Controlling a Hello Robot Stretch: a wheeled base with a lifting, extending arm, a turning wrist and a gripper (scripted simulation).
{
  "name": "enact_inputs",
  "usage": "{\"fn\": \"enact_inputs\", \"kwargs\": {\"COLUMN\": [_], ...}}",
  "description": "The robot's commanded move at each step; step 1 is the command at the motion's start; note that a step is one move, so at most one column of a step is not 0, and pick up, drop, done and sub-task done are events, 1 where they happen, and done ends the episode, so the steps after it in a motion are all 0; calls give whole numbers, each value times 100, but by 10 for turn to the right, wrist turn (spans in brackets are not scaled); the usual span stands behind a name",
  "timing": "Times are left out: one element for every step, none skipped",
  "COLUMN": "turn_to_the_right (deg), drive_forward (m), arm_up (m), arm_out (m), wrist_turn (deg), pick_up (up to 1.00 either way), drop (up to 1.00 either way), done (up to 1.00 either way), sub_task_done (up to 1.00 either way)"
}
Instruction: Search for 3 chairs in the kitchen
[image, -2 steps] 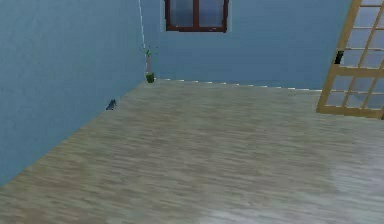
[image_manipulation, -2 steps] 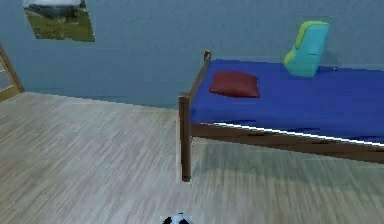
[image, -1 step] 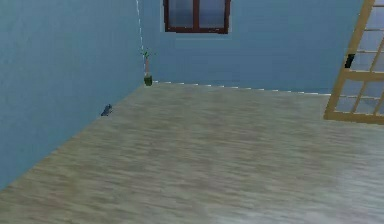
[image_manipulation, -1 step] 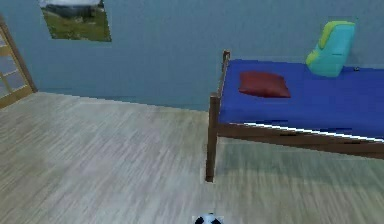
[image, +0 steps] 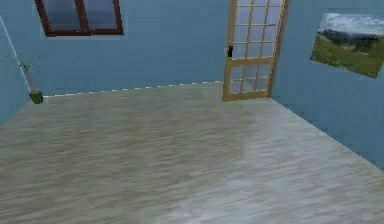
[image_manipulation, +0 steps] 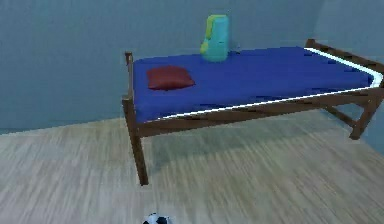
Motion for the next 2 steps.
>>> {"fn": "enact_inputs", "kwargs": {"turn_to_the_right": [0,30], "drive_forward": [100,0], "arm_up": [0,0], "arm_out": [0,0], "wrist_turn": [0,0], "pick_up": [0,0], "drop": [0,0], "done": [0,0], "sub_task_done": [0,0]}}
